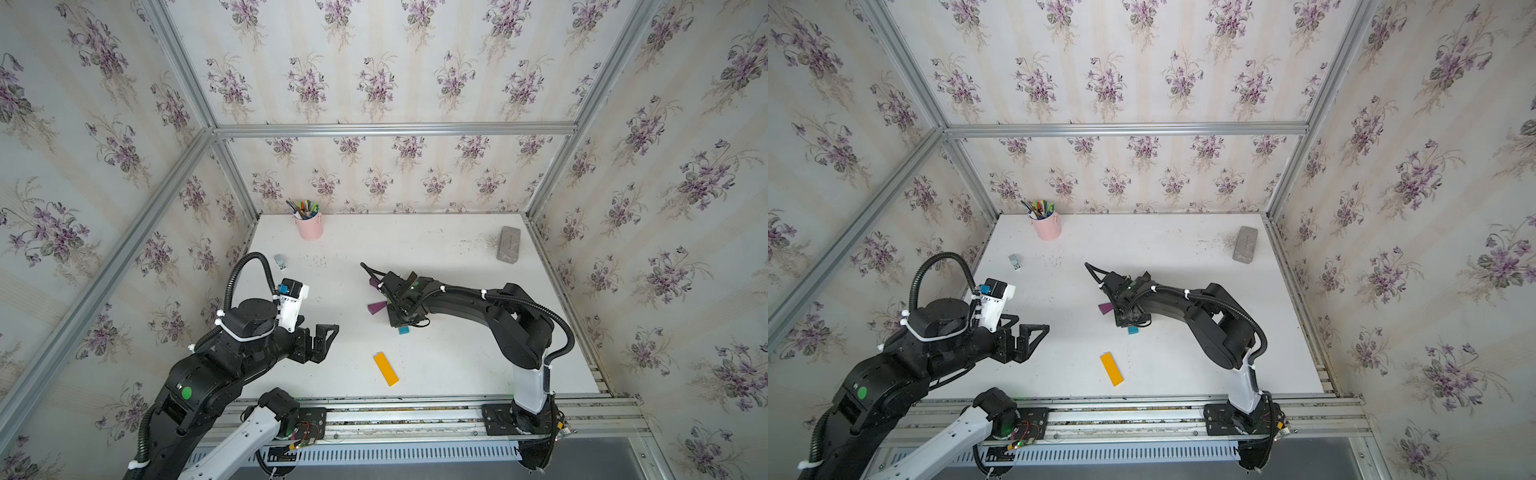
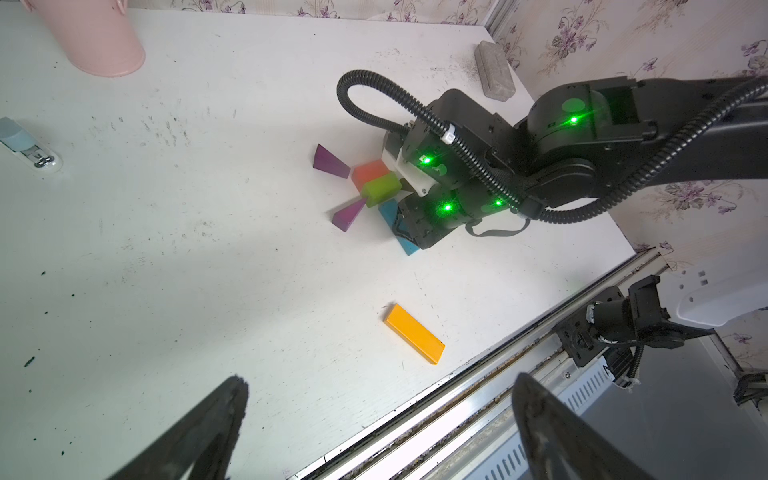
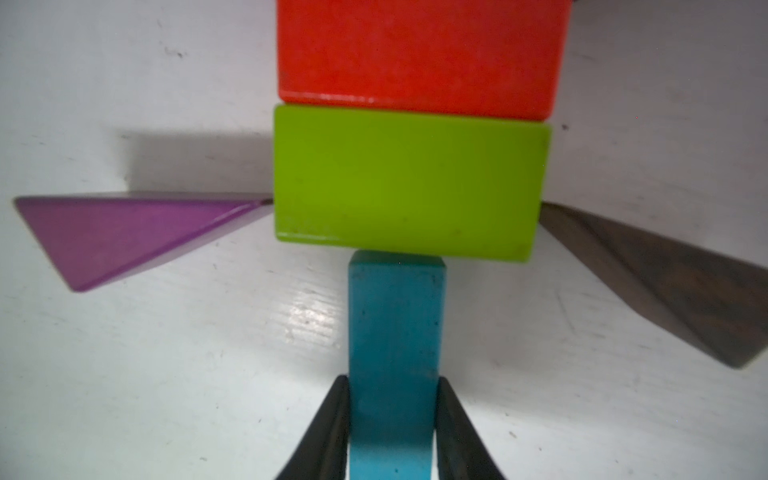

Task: Assemble a small pinwheel with building blocks
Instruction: Assemble the building block at the center of the board.

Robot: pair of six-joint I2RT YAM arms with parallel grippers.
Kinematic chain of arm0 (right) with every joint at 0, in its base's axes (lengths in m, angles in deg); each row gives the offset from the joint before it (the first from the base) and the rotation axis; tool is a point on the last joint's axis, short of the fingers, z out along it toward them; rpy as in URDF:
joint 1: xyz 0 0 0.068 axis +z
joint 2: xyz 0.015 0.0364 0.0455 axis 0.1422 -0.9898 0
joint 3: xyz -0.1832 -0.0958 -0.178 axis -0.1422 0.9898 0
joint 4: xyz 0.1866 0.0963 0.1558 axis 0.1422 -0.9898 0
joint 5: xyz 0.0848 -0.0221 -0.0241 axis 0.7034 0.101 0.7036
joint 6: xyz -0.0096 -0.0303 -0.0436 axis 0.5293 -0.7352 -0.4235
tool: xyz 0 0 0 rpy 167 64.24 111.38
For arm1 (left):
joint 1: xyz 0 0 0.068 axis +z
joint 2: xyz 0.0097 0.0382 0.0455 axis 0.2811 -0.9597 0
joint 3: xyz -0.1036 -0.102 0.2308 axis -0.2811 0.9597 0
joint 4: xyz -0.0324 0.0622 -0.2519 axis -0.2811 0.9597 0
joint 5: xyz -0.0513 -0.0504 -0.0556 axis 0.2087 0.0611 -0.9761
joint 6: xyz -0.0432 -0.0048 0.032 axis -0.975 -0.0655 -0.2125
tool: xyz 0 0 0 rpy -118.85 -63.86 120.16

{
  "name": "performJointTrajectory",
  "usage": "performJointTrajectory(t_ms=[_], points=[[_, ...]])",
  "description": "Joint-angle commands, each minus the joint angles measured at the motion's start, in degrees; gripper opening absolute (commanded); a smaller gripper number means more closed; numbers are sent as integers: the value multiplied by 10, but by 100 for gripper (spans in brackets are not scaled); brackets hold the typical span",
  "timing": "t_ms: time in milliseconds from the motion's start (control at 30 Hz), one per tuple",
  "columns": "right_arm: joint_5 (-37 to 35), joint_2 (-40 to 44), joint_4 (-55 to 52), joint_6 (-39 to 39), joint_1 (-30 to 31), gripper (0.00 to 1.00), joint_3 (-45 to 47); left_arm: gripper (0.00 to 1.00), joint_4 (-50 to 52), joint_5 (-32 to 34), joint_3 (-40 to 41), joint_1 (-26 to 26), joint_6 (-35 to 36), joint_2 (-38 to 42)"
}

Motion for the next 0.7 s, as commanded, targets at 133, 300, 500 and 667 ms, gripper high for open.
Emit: performJointTrajectory(t_ms=[133, 300, 500, 667], points=[[-7, -4, -13, 4, -1, 33, -4, 100, -7, 0, -5, 0, -1, -1], [-12, -3, -13, 4, -1, 38, -6, 100, -8, -2, -2, 0, -1, 1], [-18, -6, -16, 3, -1, 42, -11, 100, -9, -6, -4, 0, 2, 1], [-17, -4, -16, 4, -2, 43, -12, 100, -9, -6, -3, 0, 4, 2]])
